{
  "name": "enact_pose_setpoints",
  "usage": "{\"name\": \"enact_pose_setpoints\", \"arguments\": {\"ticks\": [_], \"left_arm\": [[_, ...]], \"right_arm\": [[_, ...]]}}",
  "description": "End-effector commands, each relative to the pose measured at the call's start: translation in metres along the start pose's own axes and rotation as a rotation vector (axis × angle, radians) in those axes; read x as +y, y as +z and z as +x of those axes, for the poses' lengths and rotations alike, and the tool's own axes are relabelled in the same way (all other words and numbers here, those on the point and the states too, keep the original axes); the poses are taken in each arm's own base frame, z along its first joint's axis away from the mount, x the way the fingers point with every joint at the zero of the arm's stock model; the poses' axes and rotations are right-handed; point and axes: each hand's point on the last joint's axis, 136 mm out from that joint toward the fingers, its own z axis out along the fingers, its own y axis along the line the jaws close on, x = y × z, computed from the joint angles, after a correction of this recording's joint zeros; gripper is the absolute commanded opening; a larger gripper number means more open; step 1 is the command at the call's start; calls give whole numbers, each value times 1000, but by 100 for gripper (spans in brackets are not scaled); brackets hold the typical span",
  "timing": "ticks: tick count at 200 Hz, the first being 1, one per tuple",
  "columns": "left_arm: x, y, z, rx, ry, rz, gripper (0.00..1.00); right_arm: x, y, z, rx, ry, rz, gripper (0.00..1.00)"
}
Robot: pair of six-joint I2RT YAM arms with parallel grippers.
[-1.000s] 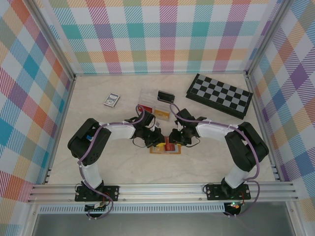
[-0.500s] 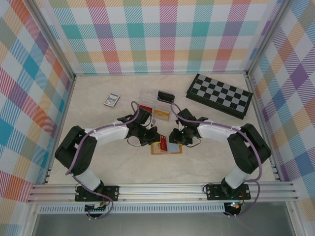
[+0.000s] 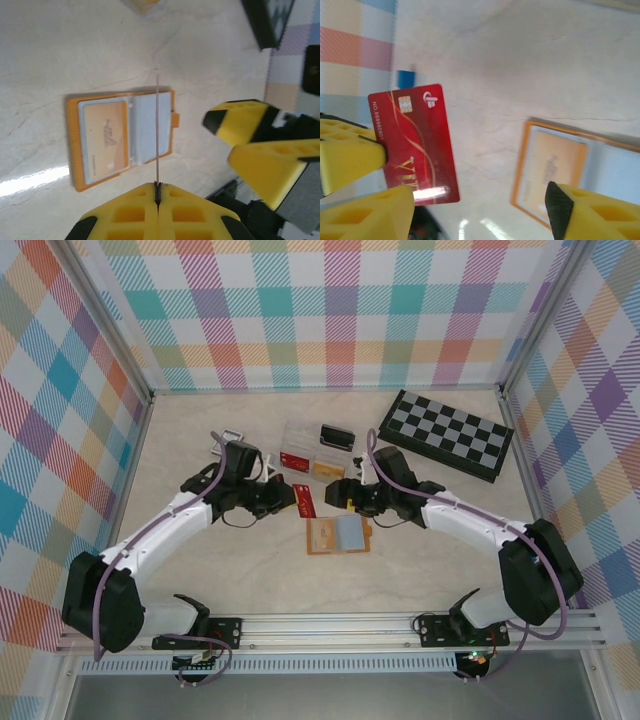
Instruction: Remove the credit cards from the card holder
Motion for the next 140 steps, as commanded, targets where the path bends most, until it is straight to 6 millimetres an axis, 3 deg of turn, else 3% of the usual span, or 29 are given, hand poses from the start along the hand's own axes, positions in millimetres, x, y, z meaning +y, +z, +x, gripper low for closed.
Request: {"name": "enact_pose_setpoints", "arguments": {"ticks": [1,49,99,140], "left_arm": [[-30,-19,-12,-12,2,133,0],[-54,-38,-33,-51,-30,296,0],[-54,-48,-35,-72,-40,334,0],[-48,-49,-33,-83,-49,326,0]], "right_arm": [[42,1,-7,26,-2,-202,81],[68,10,-25,42,55,-310,83],[80,7,-39,-9,76,-388,67],[88,-2,-37,-18,98,-434,54]]}}
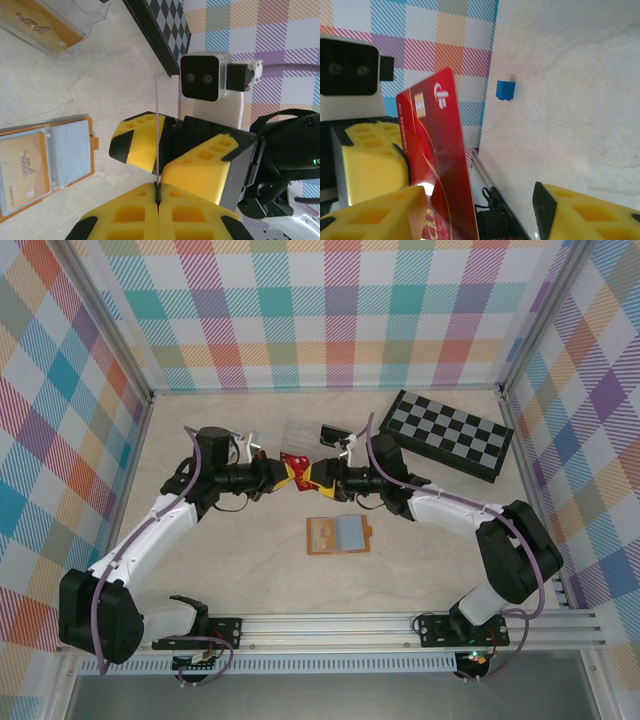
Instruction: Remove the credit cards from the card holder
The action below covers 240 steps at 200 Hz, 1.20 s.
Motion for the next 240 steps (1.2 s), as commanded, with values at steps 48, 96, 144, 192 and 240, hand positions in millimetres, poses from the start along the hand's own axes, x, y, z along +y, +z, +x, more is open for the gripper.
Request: {"name": "enact_pose_setpoints", "arguments": {"ticks": [48,96,144,192,240], "left_arm": [[6,-7,2,-12,-11,11,0],[2,-9,1,-13,-9,16,0],[-6,-8,3,10,6,52,0],[9,-16,-2,9,-19,-21,1],[80,-53,-21,-132,-45,-377,53]], "right_arm": [[25,-15,4,-20,-16,-98,36],[41,-22,11,-15,-54,-126,24],[46,-16,20,18,-50,-120,18],[33,-12,9,-14,-100,1,0],[-2,-13,-13,19,-411,335,0]]}}
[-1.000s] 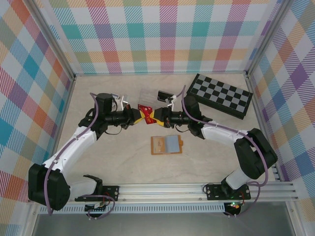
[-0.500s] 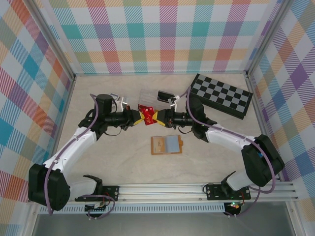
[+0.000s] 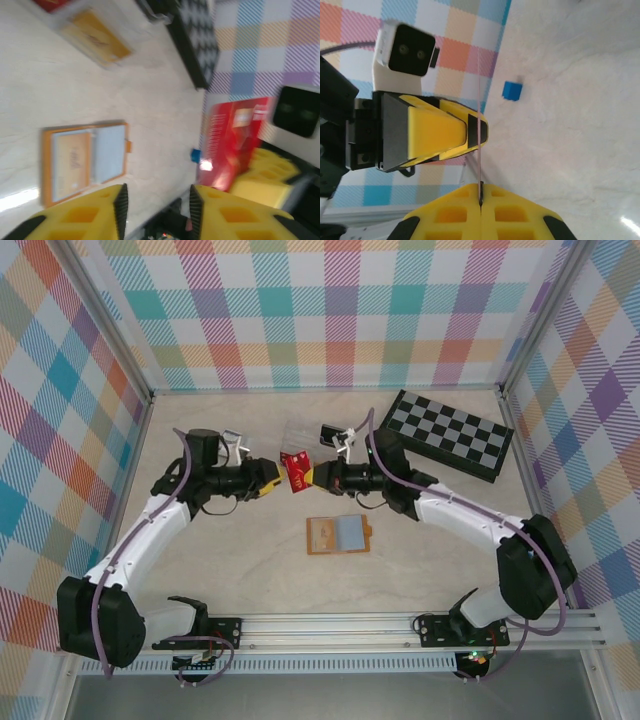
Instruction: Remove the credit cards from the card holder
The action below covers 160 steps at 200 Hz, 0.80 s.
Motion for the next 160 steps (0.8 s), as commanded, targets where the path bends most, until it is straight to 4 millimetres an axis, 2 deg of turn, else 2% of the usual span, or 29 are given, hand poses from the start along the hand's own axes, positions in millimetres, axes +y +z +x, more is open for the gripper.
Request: {"name": "enact_pose_setpoints", "arguments": {"ticks": [1,10,39,71,84,120,160], "left_arm": [[43,-19,-9,-66,2,-215,54],[54,-24,-13,-89,-4,-271,62],[83,-43,-23,-154,-2,-425,78],[94,-58,-29,-222,20,-495,93],[96,-63,-30,-244,30,-518,97],[98,-69,-30,-265,43,-539,100],[99,-68,-32,-260,47,-550,100]], "right_arm": [[-39,0,-2,58,-222,235,0],[-45,2,-7,79,-298,287,0],[-52,13,-25,155,-564,384,0],[-64,37,-38,271,-811,429,0],[-78,47,-42,327,-870,461,0],[-101,71,-53,438,-1006,496,0],[-118,88,-67,494,-1099,526,0]]}}
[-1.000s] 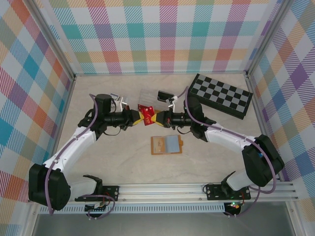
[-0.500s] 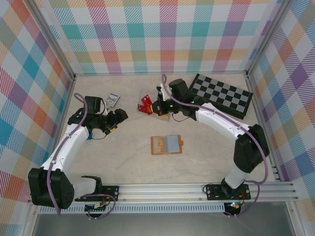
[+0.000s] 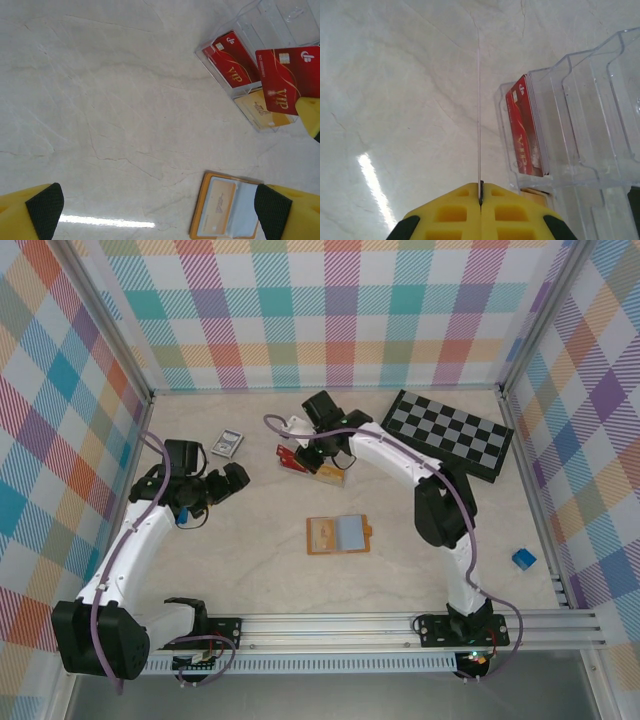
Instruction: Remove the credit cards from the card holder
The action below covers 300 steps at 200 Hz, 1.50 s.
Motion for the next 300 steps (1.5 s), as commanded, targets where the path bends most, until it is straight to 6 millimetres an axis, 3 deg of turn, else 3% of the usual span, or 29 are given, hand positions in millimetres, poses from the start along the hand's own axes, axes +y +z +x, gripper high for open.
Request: {"name": "enact_pose_setpoints", "arguments": {"ticks": [1,77,102,153,234,268,300], "left_arm": [[7,-4,-4,-13,16,-32,100],[3,0,0,9,28,-3,100],[-8,1,3,27,34,61,100],[-8,3,5,35,27,66,100],[-7,9,6,52,24,64,100],[-8,10,5,56,22,66,100],[-15,13,9,84,24,108,100]], "right_arm": [[-6,1,0,44,-127,21,0],[-28,36,5,99,-144,54,0],[-34,42,4,108,-154,74,0],[-38,51,10,141,-159,76,2],[-39,50,17,170,-191,79,6],[-40,51,10,150,-155,79,17],[-44,44,-3,112,-98,105,18]]}}
